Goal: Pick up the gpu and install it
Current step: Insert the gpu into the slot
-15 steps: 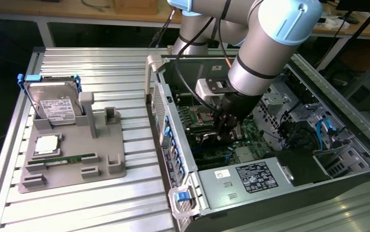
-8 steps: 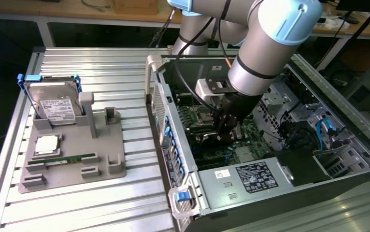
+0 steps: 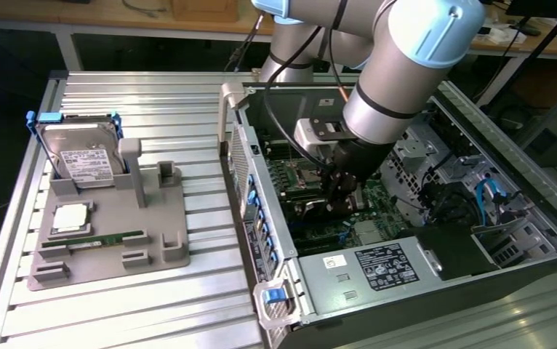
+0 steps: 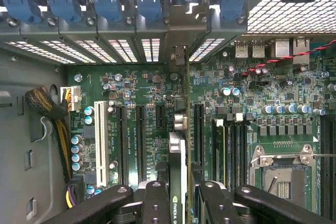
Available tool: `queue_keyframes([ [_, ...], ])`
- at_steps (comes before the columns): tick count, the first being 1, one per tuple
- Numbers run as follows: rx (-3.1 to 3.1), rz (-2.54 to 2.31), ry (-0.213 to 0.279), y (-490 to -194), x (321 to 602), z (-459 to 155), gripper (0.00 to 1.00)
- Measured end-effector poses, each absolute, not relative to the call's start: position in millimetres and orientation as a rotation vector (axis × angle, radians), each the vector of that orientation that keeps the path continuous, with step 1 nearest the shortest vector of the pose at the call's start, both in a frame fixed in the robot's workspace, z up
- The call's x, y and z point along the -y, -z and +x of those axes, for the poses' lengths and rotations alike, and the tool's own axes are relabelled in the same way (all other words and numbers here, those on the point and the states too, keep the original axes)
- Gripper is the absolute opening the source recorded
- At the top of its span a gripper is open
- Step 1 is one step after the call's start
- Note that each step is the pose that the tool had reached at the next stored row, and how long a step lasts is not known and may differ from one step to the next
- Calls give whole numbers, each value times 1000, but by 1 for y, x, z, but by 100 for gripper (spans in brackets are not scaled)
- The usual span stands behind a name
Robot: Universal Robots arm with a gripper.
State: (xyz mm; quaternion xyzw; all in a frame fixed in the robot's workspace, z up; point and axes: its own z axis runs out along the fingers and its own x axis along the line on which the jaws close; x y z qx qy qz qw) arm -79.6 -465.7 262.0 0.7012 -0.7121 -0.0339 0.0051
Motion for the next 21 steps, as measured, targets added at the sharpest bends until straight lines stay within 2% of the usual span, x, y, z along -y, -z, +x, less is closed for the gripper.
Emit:
queue_keyframes([
  [21, 2230, 2196, 106, -257, 466, -80, 27],
])
